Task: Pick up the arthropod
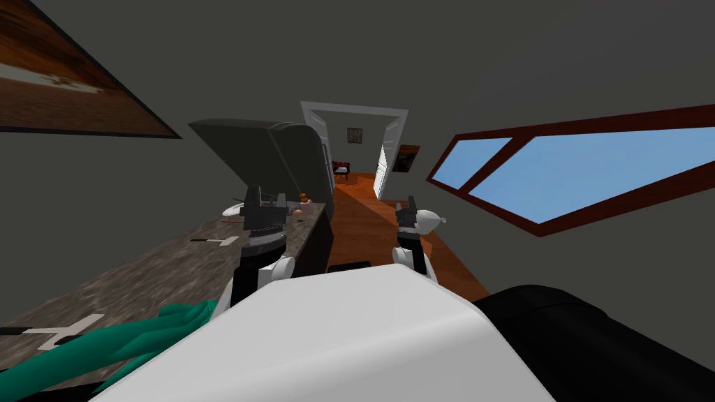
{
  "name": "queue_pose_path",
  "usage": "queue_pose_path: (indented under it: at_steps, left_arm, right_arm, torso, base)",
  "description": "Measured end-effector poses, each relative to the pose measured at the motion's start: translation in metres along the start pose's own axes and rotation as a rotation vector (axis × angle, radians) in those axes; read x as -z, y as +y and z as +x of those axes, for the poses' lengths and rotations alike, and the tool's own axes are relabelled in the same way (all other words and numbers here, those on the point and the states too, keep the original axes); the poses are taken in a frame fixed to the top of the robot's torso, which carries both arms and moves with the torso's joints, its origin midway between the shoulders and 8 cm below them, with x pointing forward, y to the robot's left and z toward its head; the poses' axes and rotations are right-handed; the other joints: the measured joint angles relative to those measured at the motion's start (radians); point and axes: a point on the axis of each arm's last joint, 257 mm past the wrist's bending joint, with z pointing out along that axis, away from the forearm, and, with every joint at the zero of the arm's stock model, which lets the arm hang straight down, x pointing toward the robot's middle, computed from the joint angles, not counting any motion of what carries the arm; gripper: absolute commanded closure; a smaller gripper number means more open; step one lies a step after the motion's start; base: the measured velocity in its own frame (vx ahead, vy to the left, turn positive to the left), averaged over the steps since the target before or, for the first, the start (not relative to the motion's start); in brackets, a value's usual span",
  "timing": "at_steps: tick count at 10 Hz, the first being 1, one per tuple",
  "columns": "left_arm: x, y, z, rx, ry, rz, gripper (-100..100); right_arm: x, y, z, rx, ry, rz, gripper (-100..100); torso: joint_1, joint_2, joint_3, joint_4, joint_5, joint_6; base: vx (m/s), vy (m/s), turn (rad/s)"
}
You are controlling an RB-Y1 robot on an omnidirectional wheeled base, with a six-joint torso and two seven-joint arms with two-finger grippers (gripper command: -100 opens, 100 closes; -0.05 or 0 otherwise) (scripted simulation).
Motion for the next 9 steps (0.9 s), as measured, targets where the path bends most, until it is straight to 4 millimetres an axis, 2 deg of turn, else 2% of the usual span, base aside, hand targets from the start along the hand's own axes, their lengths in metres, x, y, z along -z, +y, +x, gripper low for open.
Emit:
queue_pose_path:
  at_steps: [9]
  left_arm:
    - [0.012, 0.054, -0.012, -0.102, 0.048, -0.221, -100]
  right_arm:
    - [0.000, 0.000, 0.000, 0.000, 0.000, 0.000, 0]
  torso:
    - [0.000, -0.002, -0.001, 0.000, 0.000, 0.000]
  base:
    - [0.023, -0.009, 0.005]
